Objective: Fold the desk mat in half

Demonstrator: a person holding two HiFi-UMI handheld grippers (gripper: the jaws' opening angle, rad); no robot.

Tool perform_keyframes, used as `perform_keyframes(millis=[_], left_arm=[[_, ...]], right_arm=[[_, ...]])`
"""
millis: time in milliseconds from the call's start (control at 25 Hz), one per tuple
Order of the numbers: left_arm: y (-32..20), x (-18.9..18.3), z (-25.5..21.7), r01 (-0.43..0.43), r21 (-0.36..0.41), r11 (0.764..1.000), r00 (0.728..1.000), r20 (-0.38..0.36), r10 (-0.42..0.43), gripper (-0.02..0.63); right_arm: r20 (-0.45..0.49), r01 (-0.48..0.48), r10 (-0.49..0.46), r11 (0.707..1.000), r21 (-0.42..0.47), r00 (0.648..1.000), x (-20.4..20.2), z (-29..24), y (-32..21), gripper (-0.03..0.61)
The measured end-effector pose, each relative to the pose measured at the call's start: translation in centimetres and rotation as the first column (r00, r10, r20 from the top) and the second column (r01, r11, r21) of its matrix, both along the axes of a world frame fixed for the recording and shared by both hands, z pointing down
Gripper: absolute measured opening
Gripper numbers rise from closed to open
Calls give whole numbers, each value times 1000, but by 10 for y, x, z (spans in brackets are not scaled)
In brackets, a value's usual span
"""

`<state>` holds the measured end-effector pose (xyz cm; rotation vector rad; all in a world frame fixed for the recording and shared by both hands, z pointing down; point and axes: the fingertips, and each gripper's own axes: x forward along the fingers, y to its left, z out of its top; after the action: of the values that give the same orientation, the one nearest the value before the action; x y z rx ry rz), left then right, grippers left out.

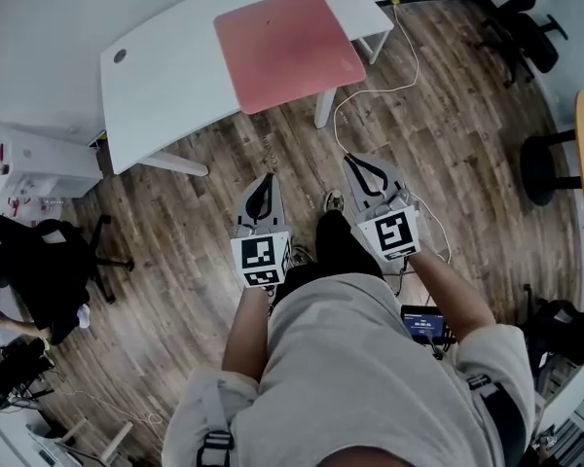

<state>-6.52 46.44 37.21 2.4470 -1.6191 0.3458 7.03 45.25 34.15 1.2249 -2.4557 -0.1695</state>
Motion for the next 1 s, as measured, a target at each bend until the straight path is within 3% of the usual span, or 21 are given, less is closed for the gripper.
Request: perform_keyframes(millis=[280, 680, 1000], left_arm=[[-51, 7, 28, 28, -73, 997, 998, 51, -25, 8], [-111, 1, 83, 118, -175, 978, 981, 176, -87, 8], [-134, -8, 119, 138, -222, 965, 955, 287, -71, 8]], right_arm=[[-42, 69, -70, 997, -20, 997, 17, 27, -61, 41], [-133, 52, -59, 997, -55, 989, 70, 75, -131, 41], [-224, -5, -12, 997, -75, 975, 102, 116, -167, 41]])
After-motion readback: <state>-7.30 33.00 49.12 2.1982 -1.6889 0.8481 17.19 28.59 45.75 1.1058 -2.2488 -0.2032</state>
